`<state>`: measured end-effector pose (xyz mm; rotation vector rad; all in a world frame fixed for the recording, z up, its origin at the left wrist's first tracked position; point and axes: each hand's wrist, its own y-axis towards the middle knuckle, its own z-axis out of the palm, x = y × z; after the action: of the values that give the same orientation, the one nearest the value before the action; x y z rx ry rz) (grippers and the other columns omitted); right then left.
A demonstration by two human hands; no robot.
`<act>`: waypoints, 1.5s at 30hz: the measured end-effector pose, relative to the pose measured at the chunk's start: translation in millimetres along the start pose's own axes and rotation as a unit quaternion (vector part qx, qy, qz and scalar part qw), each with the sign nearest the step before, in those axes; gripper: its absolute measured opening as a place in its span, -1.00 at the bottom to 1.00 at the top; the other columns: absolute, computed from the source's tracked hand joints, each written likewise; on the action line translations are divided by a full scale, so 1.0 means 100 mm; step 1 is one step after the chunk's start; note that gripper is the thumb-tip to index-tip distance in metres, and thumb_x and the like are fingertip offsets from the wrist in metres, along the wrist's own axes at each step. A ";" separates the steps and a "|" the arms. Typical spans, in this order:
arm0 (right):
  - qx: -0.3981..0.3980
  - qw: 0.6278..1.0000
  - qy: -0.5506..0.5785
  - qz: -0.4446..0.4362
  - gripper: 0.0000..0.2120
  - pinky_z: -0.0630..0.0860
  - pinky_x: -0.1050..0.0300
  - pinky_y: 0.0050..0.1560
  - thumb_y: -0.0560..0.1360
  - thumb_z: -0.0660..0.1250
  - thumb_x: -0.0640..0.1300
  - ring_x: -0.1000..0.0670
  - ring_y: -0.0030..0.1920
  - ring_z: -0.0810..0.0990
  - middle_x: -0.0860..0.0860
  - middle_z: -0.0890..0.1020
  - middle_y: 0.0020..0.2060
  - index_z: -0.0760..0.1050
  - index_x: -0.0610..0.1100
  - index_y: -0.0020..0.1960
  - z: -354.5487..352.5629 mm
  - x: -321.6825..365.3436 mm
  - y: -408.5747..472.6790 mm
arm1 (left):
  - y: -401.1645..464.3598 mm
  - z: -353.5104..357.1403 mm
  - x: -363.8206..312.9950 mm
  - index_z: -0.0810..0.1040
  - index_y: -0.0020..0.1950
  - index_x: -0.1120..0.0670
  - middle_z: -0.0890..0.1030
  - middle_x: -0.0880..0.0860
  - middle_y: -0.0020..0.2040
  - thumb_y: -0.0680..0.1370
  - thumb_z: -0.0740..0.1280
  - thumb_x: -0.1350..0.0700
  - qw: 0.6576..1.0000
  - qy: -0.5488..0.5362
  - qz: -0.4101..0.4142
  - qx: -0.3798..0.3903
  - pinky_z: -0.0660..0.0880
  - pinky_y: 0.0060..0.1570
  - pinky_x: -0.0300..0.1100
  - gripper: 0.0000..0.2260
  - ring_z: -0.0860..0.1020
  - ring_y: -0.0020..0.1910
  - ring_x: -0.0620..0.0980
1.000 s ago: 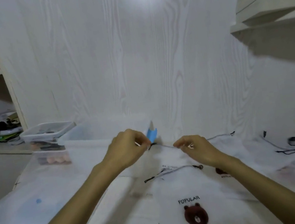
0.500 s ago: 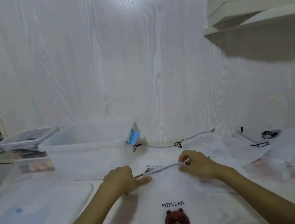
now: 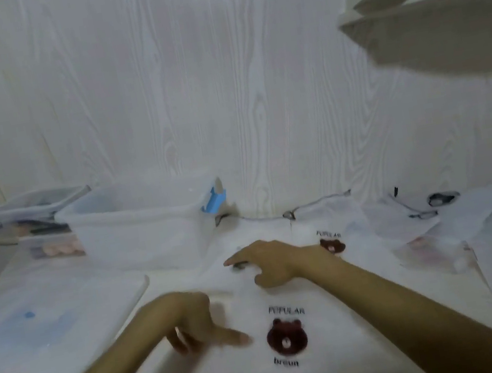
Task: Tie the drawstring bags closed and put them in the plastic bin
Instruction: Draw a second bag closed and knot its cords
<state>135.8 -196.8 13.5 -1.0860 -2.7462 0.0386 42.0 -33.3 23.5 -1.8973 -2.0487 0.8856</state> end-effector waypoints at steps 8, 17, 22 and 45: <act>-0.065 0.991 0.117 0.024 -0.94 0.45 0.03 0.18 0.44 0.39 -0.13 -0.04 0.14 0.54 -0.03 0.62 0.07 0.54 -0.03 -0.10 -0.26 -0.30 -0.49 | -0.12 0.01 0.18 0.46 -0.12 0.02 0.66 -0.10 -0.06 0.56 0.30 0.08 0.986 -0.136 0.089 0.040 0.48 -0.17 -0.33 -0.92 0.65 -0.11 -0.12; -0.302 0.705 0.634 0.097 -0.91 0.54 0.29 -0.28 0.57 0.24 -0.17 0.06 -0.20 0.58 0.01 0.62 -0.21 0.50 -0.16 -0.02 -0.79 -0.73 -1.14 | -0.09 -0.64 -0.16 0.37 0.29 -0.05 0.47 -0.05 0.28 0.41 0.09 -0.48 0.852 -0.365 0.162 -0.338 0.40 0.17 -0.07 -0.35 0.48 0.18 -0.03; -0.415 0.506 0.721 0.227 -0.93 0.44 0.34 -0.54 0.55 0.26 -0.29 0.12 -0.46 0.51 -0.07 0.51 -0.28 0.47 -0.22 -0.11 -0.30 -0.80 -1.00 | 0.21 -0.29 -0.57 0.56 -0.03 0.13 0.64 0.11 -0.04 0.54 0.01 -0.35 0.813 -0.502 0.127 -0.267 0.50 -0.07 -0.09 -0.40 0.59 -0.08 0.09; -0.419 0.661 0.554 0.283 -0.87 0.43 0.22 -0.38 0.56 0.23 -0.26 -0.02 -0.38 0.53 -0.15 0.62 -0.31 0.54 -0.27 -0.06 0.28 -0.85 -1.11 | 0.86 0.21 -0.37 0.52 -0.40 0.15 0.46 -0.06 -0.60 0.62 0.19 -0.02 0.745 -0.523 0.160 -0.382 0.31 -0.49 -0.27 -0.56 0.38 -0.58 -0.14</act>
<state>116.2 -334.7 -17.3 -1.3821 -1.1578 -1.3936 107.9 -75.5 -31.7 -2.5428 -3.1418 1.6772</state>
